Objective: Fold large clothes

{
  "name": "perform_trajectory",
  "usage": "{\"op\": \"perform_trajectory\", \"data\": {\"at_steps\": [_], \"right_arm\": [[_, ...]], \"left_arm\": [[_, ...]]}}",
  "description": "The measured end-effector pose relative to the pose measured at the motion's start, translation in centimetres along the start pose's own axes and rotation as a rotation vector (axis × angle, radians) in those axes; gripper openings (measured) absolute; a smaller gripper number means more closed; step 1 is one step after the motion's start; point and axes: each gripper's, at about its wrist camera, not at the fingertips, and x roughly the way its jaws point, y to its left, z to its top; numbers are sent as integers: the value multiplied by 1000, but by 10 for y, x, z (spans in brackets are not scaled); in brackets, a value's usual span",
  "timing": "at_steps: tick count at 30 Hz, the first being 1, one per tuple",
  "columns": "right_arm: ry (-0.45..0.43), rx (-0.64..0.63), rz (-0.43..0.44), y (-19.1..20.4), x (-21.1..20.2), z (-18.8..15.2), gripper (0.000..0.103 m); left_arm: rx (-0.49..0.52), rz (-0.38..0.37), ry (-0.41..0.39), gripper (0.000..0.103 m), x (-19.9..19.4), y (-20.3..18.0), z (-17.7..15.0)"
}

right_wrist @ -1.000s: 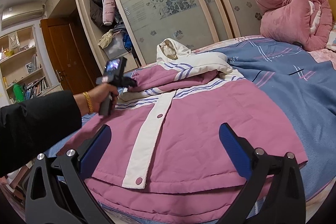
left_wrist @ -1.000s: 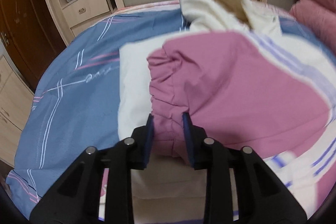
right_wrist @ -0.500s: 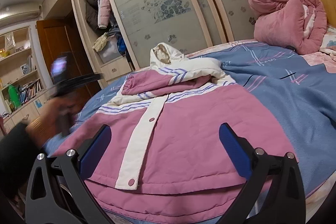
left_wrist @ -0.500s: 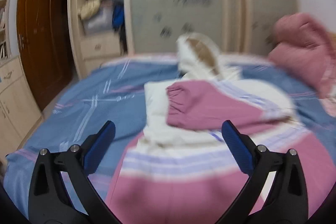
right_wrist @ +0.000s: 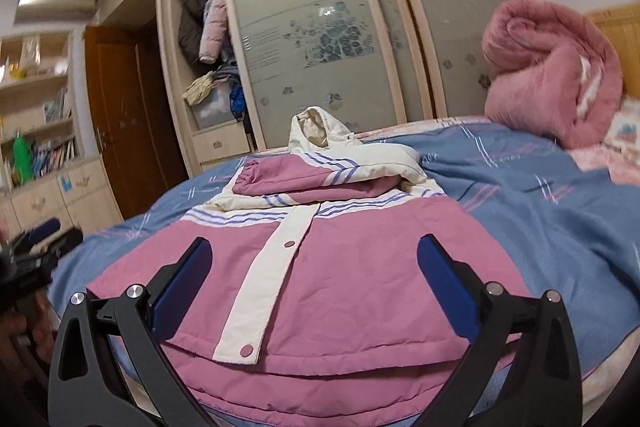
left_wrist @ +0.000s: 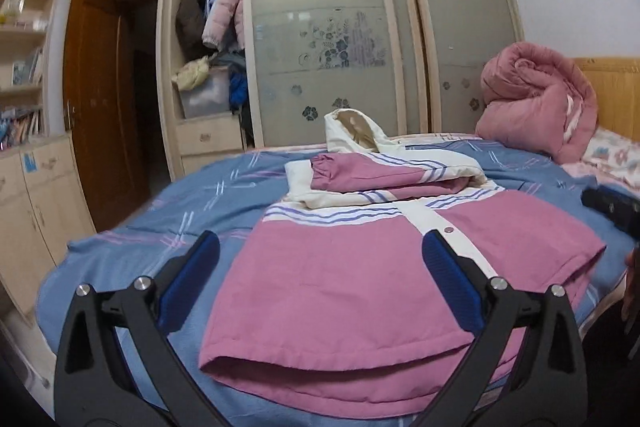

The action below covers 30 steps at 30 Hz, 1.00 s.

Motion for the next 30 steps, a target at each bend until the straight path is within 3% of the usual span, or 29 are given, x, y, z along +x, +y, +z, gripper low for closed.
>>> {"op": "perform_trajectory", "data": {"at_steps": [6, 15, 30], "right_arm": [[-8, -27, -32, 5, -1, 0, 102], [12, -31, -44, 11, 5, -3, 102], [33, -33, -26, 15, 17, -6, 102]], "left_arm": [[-62, -33, 94, 101, 16, 9, -9], [-26, -48, 111, 101, 19, -2, -17], [-69, -52, 136, 101, 25, 7, -17]]}}
